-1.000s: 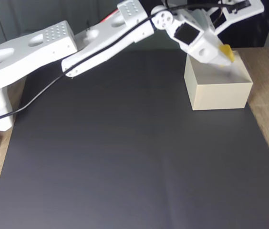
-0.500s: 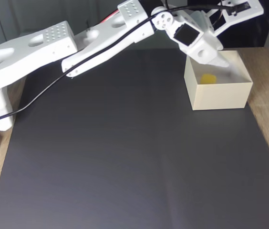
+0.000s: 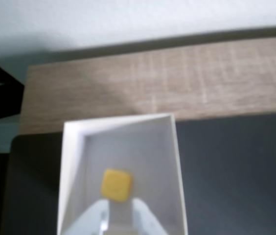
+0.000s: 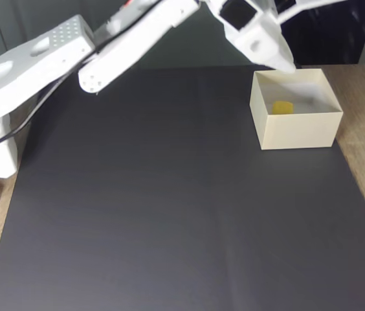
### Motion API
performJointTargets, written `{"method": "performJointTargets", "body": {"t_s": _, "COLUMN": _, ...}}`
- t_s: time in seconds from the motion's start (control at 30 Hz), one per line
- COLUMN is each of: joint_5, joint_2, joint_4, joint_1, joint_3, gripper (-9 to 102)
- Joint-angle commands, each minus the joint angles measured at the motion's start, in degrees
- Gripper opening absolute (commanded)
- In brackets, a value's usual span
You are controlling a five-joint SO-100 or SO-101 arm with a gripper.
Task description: Grasp a cube block and put it in the white box.
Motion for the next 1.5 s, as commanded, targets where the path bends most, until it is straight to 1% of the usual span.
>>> {"method": "performJointTargets", "body": {"t_s": 0.0, "joint_5": 0.6, "joint_2": 10.5, "joint_4": 1.4, "joint_1": -0.6, "joint_3": 2.7, "gripper": 4}}
{"method": "performJointTargets", "body": {"t_s": 0.27, "joint_5": 0.0, "joint_2": 17.3, "joint_4": 10.7, "joint_1": -1.0, "joint_3": 0.0, "gripper": 2}}
{"method": "performJointTargets", "body": {"t_s": 0.43, "joint_5": 1.3, "joint_2": 22.9, "joint_4": 17.2, "joint_1": -1.5, "joint_3": 1.1, "gripper": 0}}
{"method": "performJointTargets", "body": {"t_s": 0.47, "joint_5": 1.8, "joint_2": 25.3, "joint_4": 17.8, "joint_1": -1.7, "joint_3": 3.7, "gripper": 0}}
{"method": "performJointTargets", "body": {"t_s": 0.6, "joint_5": 3.1, "joint_2": 39.1, "joint_4": 16.0, "joint_1": -2.6, "joint_3": 22.1, "gripper": 0}}
{"method": "performJointTargets", "body": {"t_s": 0.7, "joint_5": 3.1, "joint_2": 45.7, "joint_4": 15.3, "joint_1": -3.5, "joint_3": 29.5, "gripper": 0}}
{"method": "performJointTargets", "body": {"t_s": 0.93, "joint_5": 1.1, "joint_2": 63.8, "joint_4": 8.3, "joint_1": -4.0, "joint_3": 52.6, "gripper": 0}}
{"method": "performJointTargets", "body": {"t_s": 1.17, "joint_5": 1.4, "joint_2": 79.2, "joint_4": 7.7, "joint_1": -2.2, "joint_3": 68.3, "gripper": 0}}
{"method": "performJointTargets", "body": {"t_s": 1.47, "joint_5": 1.0, "joint_2": 94.1, "joint_4": 6.3, "joint_1": -1.3, "joint_3": 84.7, "gripper": 0}}
